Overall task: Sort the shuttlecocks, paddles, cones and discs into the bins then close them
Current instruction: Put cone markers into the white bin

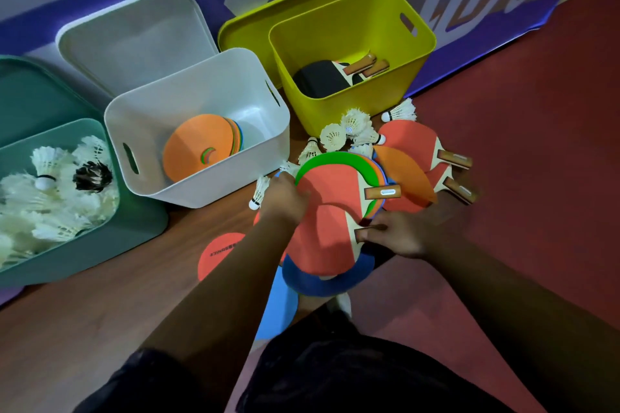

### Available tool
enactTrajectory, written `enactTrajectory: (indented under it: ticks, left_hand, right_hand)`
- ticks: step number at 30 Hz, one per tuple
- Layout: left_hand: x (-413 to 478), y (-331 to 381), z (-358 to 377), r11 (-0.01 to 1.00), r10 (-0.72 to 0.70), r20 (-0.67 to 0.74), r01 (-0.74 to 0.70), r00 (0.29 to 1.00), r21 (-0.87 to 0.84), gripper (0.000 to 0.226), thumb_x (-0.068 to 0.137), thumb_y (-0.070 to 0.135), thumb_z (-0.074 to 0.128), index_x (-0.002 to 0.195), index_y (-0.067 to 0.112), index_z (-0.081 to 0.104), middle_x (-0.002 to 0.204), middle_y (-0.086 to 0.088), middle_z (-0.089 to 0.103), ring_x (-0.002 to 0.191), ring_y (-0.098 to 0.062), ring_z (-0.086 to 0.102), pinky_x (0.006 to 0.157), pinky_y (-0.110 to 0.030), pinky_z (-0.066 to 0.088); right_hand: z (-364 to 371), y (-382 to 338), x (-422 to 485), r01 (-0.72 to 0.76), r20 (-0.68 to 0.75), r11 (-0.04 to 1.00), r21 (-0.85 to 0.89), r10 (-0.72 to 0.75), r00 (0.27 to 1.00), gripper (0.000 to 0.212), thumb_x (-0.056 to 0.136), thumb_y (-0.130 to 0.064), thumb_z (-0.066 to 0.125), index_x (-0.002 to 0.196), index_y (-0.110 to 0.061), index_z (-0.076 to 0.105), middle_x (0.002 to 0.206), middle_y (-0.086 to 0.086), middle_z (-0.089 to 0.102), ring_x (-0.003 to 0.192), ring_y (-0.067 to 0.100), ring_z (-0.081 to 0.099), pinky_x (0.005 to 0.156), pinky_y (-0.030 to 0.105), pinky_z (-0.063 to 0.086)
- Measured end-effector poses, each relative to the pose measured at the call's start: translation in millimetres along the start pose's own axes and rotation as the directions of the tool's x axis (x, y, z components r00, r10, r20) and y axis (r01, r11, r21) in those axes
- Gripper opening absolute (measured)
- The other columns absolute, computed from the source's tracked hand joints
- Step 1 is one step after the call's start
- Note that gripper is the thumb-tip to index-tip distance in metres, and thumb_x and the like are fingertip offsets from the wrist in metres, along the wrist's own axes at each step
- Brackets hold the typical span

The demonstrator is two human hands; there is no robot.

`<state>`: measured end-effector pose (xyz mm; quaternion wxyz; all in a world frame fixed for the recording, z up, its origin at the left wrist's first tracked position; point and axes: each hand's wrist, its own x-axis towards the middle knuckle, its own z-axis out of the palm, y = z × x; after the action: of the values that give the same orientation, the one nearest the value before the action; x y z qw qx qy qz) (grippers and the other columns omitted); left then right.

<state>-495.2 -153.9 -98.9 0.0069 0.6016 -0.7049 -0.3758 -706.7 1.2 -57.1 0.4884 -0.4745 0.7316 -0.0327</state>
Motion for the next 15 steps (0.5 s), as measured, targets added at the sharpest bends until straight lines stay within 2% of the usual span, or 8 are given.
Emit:
enactTrajectory:
  ticks: [3,5,7,9,11,12,13,15]
  left_hand:
    - [7,2,-6,1.000,-0.012,-0.005,0.012,1.000,0.013,0.044,0.085,0.046,0.072,0.104,0.006,0.068,0.101,-0.017,0.067,0.096,-0.036,0.064,0.072,-0.034,0.039]
    - [12,1,-7,1.000,-0.007,-0.011,0.007,1.000,0.030,0.048,0.080,0.053,0.071,0.100,0.009,0.071,0.097,-0.014,0.068,0.093,-0.035,0.067,0.070,-0.033,0.042]
    - [17,-2,-6,1.000,-0.017,0.013,0.017,1.000,-0.005,0.056,0.073,0.060,0.068,0.108,0.016,0.068,0.100,-0.009,0.071,0.098,-0.033,0.068,0.074,-0.034,0.047]
    - [17,0,-6,0.999,-0.024,0.023,0.025,0.999,-0.029,0.062,0.077,0.060,0.070,0.119,0.016,0.060,0.114,-0.011,0.070,0.110,-0.034,0.066,0.085,-0.041,0.051]
    - [15,3,-7,0.999,-0.026,0.020,0.027,0.999,-0.031,0.061,0.085,0.056,0.073,0.123,0.012,0.056,0.123,-0.015,0.067,0.116,-0.037,0.063,0.092,-0.045,0.051]
    - [14,5,-9,0.999,-0.022,0.022,0.023,1.000,-0.031,0.061,0.087,0.055,0.073,0.125,0.010,0.055,0.125,-0.016,0.066,0.118,-0.038,0.062,0.094,-0.046,0.050]
    - [15,6,-10,0.999,-0.026,0.031,0.027,0.999,-0.041,0.061,0.089,0.054,0.073,0.127,0.009,0.055,0.126,-0.017,0.066,0.119,-0.039,0.062,0.095,-0.046,0.050]
    - [18,5,-11,0.996,-0.031,0.046,0.035,0.998,-0.077,0.060,0.090,0.052,0.072,0.127,0.007,0.056,0.126,-0.018,0.066,0.119,-0.039,0.062,0.095,-0.045,0.049]
  right_hand:
    - [-8,-12,-9,0.031,-0.032,0.996,-0.082,-0.034,0.999,0.043,0.100,-0.056,0.064,0.084,-0.017,0.074,0.084,0.005,0.071,0.083,0.017,0.067,0.080,0.040,0.051]
    - [-15,-20,-14,0.076,-0.066,0.990,-0.117,-0.084,0.994,0.049,0.097,-0.061,0.062,0.081,-0.016,0.074,0.088,0.007,0.072,0.091,0.020,0.069,0.084,0.047,0.054]
    - [-20,-24,-16,0.118,-0.095,0.979,-0.166,-0.135,0.986,0.053,0.091,-0.067,0.055,0.085,-0.018,0.074,0.099,0.005,0.069,0.101,0.021,0.066,0.090,0.048,0.052]
    - [-26,-31,-18,0.102,-0.112,0.981,-0.165,-0.121,0.986,0.048,0.094,-0.063,0.058,0.097,-0.017,0.072,0.111,0.002,0.071,0.109,0.021,0.065,0.096,0.047,0.051]
    - [-33,-34,-24,0.069,-0.156,0.983,-0.171,-0.096,0.983,0.039,0.100,-0.051,0.065,0.114,-0.015,0.072,0.132,-0.003,0.071,0.121,0.018,0.064,0.102,0.035,0.049]
    - [-36,-33,-26,0.061,-0.177,0.979,-0.196,-0.096,0.979,0.036,0.101,-0.047,0.066,0.116,-0.014,0.072,0.130,-0.008,0.070,0.118,0.014,0.063,0.095,0.023,0.047]
    - [-41,-32,-29,0.055,-0.203,0.974,-0.222,-0.102,0.974,0.033,0.102,-0.043,0.067,0.112,-0.012,0.071,0.122,-0.010,0.070,0.111,0.012,0.063,0.084,0.017,0.044]
    - [-49,-29,-32,0.038,-0.239,0.975,-0.217,-0.091,0.967,0.030,0.101,-0.042,0.068,0.101,-0.012,0.071,0.105,-0.002,0.071,0.101,0.019,0.064,0.079,0.030,0.044]
